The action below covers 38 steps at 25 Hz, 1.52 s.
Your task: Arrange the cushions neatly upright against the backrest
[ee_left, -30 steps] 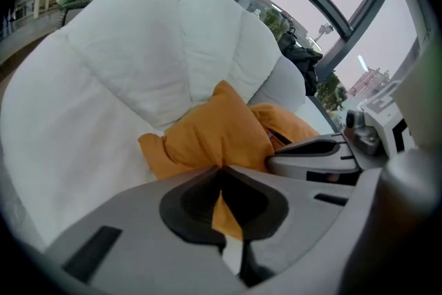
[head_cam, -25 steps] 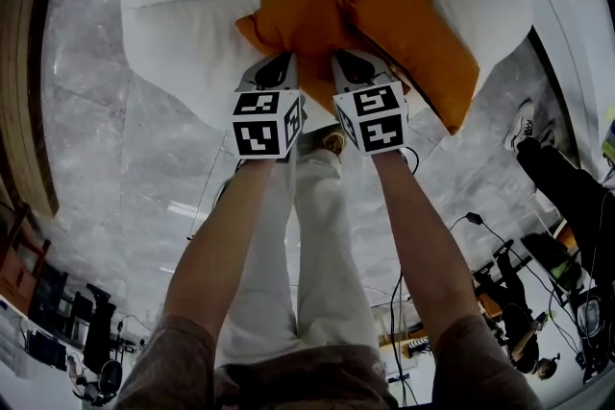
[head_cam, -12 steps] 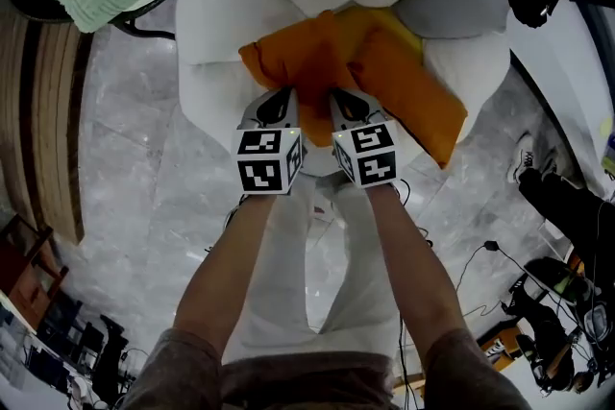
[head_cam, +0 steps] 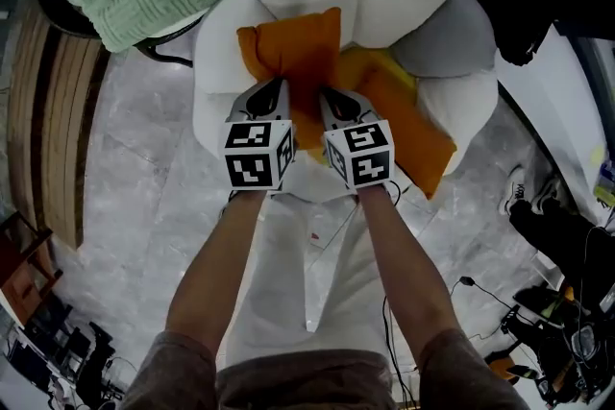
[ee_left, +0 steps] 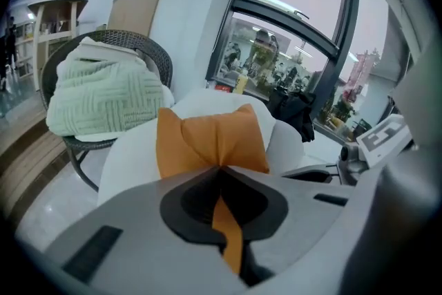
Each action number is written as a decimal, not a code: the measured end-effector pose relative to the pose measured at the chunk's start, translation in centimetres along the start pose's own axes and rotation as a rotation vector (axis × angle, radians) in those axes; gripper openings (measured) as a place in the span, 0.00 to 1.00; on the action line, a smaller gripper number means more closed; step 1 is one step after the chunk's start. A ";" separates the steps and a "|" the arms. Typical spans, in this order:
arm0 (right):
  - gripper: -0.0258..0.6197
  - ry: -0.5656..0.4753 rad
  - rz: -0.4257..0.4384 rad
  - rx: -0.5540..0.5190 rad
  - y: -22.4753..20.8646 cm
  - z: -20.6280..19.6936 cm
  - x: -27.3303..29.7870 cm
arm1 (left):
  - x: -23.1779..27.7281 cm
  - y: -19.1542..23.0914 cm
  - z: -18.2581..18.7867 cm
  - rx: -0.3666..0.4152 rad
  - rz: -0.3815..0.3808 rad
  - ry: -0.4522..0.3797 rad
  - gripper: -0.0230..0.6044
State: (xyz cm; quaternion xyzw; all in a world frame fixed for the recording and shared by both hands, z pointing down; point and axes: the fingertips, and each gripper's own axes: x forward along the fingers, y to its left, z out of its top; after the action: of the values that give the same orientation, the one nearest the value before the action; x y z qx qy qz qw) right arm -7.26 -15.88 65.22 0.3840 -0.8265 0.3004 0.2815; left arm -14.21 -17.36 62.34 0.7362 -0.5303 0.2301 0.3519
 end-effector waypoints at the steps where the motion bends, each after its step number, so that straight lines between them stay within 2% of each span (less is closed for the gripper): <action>1: 0.08 -0.008 0.001 0.002 -0.2 0.7 -0.2 | -0.1 -0.3 0.8 0.001 -0.001 -0.008 0.05; 12: 0.08 -0.087 -0.017 -0.006 -3.2 7.6 -1.6 | -0.1 -2.1 8.0 0.013 -0.020 -0.074 0.05; 18: 0.08 -0.106 -0.036 0.002 -5.4 9.3 -0.8 | 1.6 -2.6 10.1 0.016 -0.032 -0.088 0.05; 28: 0.08 -0.121 -0.050 0.035 -9.0 8.1 3.2 | 6.9 -2.1 9.6 0.062 -0.043 -0.071 0.05; 33: 0.08 -0.152 -0.068 0.076 -10.5 7.0 4.8 | 8.9 -2.6 8.8 0.070 -0.074 -0.060 0.05; 38: 0.08 -0.152 -0.064 0.079 -10.3 5.5 5.2 | 9.3 -2.4 7.3 0.087 -0.070 -0.076 0.05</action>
State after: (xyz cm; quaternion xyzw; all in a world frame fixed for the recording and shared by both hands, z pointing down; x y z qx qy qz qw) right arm -3.12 -27.60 68.05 0.4427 -0.8202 0.2938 0.2121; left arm -9.13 -28.22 63.62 0.7771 -0.5065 0.2125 0.3072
